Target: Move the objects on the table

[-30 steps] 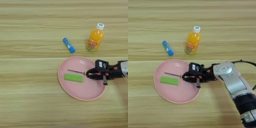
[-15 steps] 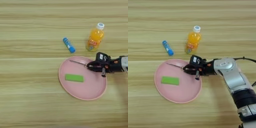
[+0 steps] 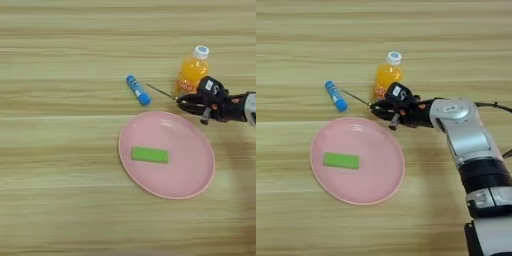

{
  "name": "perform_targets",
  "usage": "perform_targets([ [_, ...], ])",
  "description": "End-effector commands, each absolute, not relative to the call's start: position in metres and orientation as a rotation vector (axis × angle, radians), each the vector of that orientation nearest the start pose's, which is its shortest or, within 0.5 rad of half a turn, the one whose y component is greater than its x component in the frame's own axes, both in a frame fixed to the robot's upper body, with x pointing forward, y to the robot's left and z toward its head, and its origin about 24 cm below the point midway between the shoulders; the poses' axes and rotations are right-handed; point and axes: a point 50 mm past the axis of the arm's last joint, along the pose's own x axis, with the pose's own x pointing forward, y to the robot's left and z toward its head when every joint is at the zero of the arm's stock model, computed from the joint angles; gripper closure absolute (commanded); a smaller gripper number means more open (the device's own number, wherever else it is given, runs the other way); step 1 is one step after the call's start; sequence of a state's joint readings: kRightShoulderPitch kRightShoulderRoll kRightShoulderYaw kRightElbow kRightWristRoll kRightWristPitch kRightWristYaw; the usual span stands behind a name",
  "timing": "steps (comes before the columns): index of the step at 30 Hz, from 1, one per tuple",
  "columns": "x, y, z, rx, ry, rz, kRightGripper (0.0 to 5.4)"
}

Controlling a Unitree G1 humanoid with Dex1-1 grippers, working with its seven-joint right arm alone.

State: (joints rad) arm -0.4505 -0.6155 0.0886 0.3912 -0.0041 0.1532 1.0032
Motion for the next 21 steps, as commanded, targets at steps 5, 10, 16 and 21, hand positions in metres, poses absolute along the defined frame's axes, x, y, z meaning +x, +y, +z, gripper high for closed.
perform_targets([
  [5,0.330,-0.240,0.109,-0.672,0.335,0.770,4.53],
  [10,0.329,-0.246,0.101,-0.717,0.369,0.771,4.53],
  [16,0.329,-0.250,0.093,-0.729,0.408,0.773,4.53],
  [21,0.331,-0.253,0.091,-0.735,0.415,0.756,4.53],
])
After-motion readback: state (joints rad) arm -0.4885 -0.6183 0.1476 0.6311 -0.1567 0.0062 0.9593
